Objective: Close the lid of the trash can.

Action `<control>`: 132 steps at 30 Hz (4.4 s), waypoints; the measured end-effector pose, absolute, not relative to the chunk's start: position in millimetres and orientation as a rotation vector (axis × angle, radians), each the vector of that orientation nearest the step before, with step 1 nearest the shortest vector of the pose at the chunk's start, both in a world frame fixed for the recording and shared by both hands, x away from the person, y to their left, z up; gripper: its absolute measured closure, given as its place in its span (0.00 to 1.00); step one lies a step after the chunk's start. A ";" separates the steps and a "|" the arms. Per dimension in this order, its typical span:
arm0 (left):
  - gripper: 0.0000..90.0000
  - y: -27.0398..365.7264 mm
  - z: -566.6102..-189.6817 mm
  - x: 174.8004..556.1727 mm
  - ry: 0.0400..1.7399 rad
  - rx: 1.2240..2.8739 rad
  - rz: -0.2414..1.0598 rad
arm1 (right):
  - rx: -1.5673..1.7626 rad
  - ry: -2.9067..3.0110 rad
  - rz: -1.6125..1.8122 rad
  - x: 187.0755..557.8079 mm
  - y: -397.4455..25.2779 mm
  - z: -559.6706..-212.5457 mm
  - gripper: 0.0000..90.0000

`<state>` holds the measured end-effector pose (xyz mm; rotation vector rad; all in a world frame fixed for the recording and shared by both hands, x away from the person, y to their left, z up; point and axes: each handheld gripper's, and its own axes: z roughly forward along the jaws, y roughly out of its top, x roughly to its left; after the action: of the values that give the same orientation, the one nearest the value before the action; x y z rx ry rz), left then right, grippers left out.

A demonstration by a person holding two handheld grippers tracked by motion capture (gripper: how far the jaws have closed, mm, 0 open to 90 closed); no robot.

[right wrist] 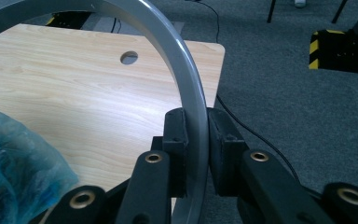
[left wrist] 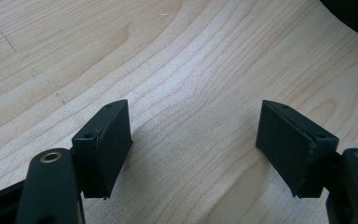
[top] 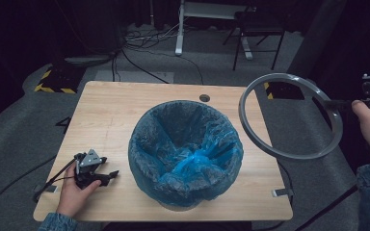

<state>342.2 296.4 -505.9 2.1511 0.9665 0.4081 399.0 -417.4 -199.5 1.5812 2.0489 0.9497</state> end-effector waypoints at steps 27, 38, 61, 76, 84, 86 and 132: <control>0.29 296.4 -505.9 342.2 0.967 2.151 0.408 | 1.404 2.243 1.047 399.0 -309.6 -171.4 0.88; 0.29 296.4 -505.9 342.2 0.967 2.151 0.408 | 1.308 2.337 1.065 399.5 -262.7 -170.7 0.87; 0.29 296.6 -505.8 342.6 0.964 2.153 0.406 | 1.163 2.501 1.087 402.2 -190.8 -190.9 0.87; 0.29 296.5 -505.7 342.6 0.967 2.153 0.401 | 1.114 2.581 1.072 408.8 -162.4 -214.4 0.87; 0.29 296.7 -505.6 342.7 0.962 2.156 0.402 | 1.091 2.560 1.015 411.3 -159.6 -217.8 0.87; 0.29 296.5 -505.7 342.5 0.967 2.154 0.400 | 1.091 2.560 0.998 412.7 -160.6 -218.3 0.87; 0.29 296.5 -505.8 342.5 0.965 2.154 0.402 | 0.785 2.361 1.396 351.5 -196.8 -228.3 0.41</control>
<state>342.5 296.5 -505.8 2.1541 0.9652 0.4016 351.5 -196.8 -228.3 0.7847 2.3611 1.3963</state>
